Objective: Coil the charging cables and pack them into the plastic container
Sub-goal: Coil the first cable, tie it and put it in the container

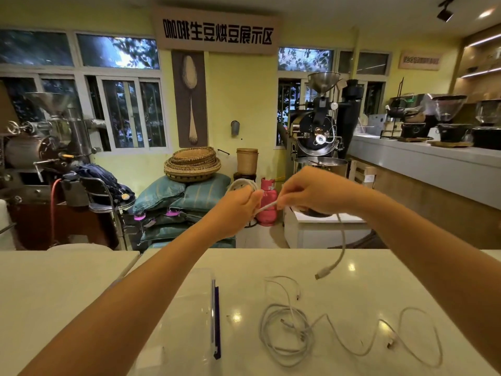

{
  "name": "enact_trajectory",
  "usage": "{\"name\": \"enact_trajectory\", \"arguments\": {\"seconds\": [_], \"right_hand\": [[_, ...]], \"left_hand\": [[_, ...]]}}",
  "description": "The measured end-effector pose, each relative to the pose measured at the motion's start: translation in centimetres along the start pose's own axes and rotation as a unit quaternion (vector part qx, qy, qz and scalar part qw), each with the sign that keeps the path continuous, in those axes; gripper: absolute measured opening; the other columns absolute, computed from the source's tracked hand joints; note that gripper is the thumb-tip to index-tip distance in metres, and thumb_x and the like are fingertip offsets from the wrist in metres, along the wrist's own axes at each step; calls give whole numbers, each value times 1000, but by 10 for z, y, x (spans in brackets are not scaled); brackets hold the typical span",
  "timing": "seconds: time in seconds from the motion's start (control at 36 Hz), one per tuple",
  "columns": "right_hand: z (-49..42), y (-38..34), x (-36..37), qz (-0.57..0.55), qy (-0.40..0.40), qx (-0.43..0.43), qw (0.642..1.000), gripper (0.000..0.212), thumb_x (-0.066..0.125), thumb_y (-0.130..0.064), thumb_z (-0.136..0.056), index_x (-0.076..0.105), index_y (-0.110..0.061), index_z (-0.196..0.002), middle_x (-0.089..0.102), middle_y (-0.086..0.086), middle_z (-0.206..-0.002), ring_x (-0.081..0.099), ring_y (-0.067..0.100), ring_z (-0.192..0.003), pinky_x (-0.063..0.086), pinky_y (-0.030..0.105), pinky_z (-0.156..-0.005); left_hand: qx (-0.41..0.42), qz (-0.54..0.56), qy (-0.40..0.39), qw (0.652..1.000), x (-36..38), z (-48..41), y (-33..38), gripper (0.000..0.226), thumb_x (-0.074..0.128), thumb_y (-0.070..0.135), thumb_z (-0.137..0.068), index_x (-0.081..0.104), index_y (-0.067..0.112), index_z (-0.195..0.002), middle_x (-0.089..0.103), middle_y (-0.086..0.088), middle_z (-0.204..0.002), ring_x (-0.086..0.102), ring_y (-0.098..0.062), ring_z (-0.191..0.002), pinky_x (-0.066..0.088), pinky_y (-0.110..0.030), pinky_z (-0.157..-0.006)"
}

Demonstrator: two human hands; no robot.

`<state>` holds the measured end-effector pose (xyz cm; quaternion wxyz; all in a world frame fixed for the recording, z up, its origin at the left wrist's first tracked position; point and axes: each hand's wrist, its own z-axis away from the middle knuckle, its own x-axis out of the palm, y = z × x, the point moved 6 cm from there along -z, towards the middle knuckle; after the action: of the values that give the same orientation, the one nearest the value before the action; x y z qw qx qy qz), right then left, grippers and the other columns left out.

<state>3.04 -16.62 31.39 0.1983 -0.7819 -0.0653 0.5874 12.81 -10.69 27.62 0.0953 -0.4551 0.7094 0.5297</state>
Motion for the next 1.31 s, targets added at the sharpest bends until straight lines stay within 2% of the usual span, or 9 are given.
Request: {"name": "enact_trajectory", "arguments": {"seconds": [0.19, 0.36, 0.44, 0.61, 0.75, 0.94, 1.11, 1.19, 1.31], "right_hand": [[-9, 10, -33, 23, 93, -39, 995, 20, 70, -29, -72, 58, -21, -59, 52, -6, -55, 46, 3, -50, 39, 12, -51], [-8, 20, -45, -79, 150, -78, 982, 22, 73, -18, -69, 56, -25, -57, 54, -6, -55, 50, -4, -45, 39, 2, -48], [-5, 27, -44, -173, 150, -88, 970, 20, 68, -7, -73, 59, -21, -62, 61, -11, -55, 57, -5, -49, 45, 2, -52], [-3, 43, -14, -378, 136, -76, 913, 11, 59, -17, -76, 63, -17, -66, 58, -9, -48, 46, -1, -44, 37, 8, -45], [-12, 51, 40, -489, 123, -27, 863, 29, 48, -24, -87, 66, -24, -64, 53, -10, -43, 39, 0, -39, 29, 13, -40], [-16, 34, 92, -645, 69, 26, 761, 36, 38, -28, -95, 66, -27, -74, 59, -9, -51, 49, 2, -42, 38, 14, -36], [-15, 27, 100, -708, 34, 48, 704, 43, 28, -43, -95, 58, -19, -75, 49, -3, -51, 37, 4, -38, 27, 15, -32], [-13, 27, 98, -675, 39, 45, 736, 39, 31, -40, -94, 56, -18, -74, 45, -3, -53, 34, 5, -40, 25, 14, -34], [-10, 32, 94, -600, 53, 58, 796, 32, 34, -31, -96, 50, -15, -74, 42, -2, -52, 30, 5, -41, 23, 17, -39]], "left_hand": [[-25, 134, -121, 983, 17, 11, 3, 42, 25, 19, -98, 40, 10, -60, 42, 8, -40, 36, -2, -35, 34, -14, -43], [-35, 275, -207, 938, 24, 23, 14, 41, 35, 40, -89, 46, 12, -61, 39, 11, -43, 32, -5, -40, 33, -15, -43], [-8, 315, -244, 917, 25, 29, 26, 34, 38, 33, -88, 44, 15, -59, 36, 12, -45, 30, -4, -40, 32, -13, -43], [-1, 437, -253, 863, 21, 29, 39, 38, 31, 29, -89, 47, 19, -56, 38, 10, -44, 33, -4, -38, 36, -16, -42], [8, 527, -246, 814, 23, 25, 44, 40, 32, 32, -88, 50, 19, -54, 41, 11, -41, 33, -3, -35, 37, -17, -41], [-26, 635, -166, 754, 23, 16, 33, 42, 34, 35, -82, 49, 17, -48, 38, 8, -36, 20, -8, -34, 36, -17, -38], [-56, 636, -114, 761, 16, 12, 15, 45, 33, 35, -85, 48, 16, -47, 36, 6, -37, 33, -6, -31, 39, -17, -39], [-80, 628, -87, 769, 15, 10, 4, 55, 22, 33, -96, 48, 14, -51, 37, 5, -38, 34, -7, -32, 42, -17, -41], [-103, 539, -53, 835, 12, 9, -11, 44, 22, 28, -98, 42, 12, -62, 43, 4, -42, 41, -8, -36, 48, -20, -45]]}}
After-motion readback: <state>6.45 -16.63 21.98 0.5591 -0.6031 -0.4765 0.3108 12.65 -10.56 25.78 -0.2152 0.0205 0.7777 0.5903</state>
